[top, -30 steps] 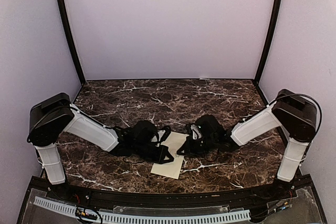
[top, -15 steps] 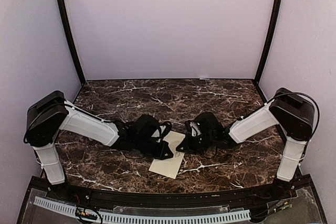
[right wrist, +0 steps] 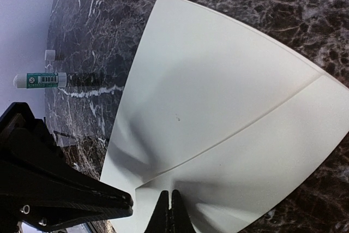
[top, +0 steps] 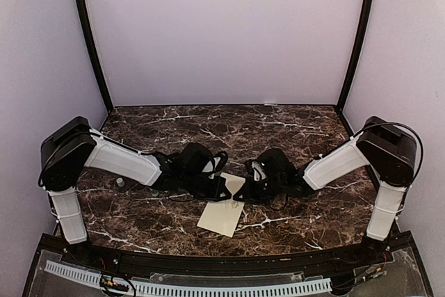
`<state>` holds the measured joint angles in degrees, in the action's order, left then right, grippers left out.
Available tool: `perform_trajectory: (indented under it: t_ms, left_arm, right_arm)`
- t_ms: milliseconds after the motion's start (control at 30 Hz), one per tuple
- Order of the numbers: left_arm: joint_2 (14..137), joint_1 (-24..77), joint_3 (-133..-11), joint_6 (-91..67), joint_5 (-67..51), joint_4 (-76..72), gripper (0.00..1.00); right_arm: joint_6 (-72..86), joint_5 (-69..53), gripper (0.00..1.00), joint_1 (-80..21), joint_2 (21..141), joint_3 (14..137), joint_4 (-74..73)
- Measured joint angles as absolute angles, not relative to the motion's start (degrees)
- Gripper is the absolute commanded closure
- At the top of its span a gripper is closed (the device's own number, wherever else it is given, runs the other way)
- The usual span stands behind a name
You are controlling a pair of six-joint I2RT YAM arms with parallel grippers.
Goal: Place the letter into the envelope and seal it
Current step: Seal the envelope flap on the envelope.
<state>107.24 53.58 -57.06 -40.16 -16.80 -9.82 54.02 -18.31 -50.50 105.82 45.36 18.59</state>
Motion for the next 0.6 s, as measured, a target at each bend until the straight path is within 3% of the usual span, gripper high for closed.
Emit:
perform_trajectory:
  t_ms: [600]
  left_arm:
    - [110.48,53.56,-56.95,-40.1,-16.91,-11.03,1.0]
  right_arm:
    - [53.17,-19.22,1.0,-50.65,105.86,45.36,18.61]
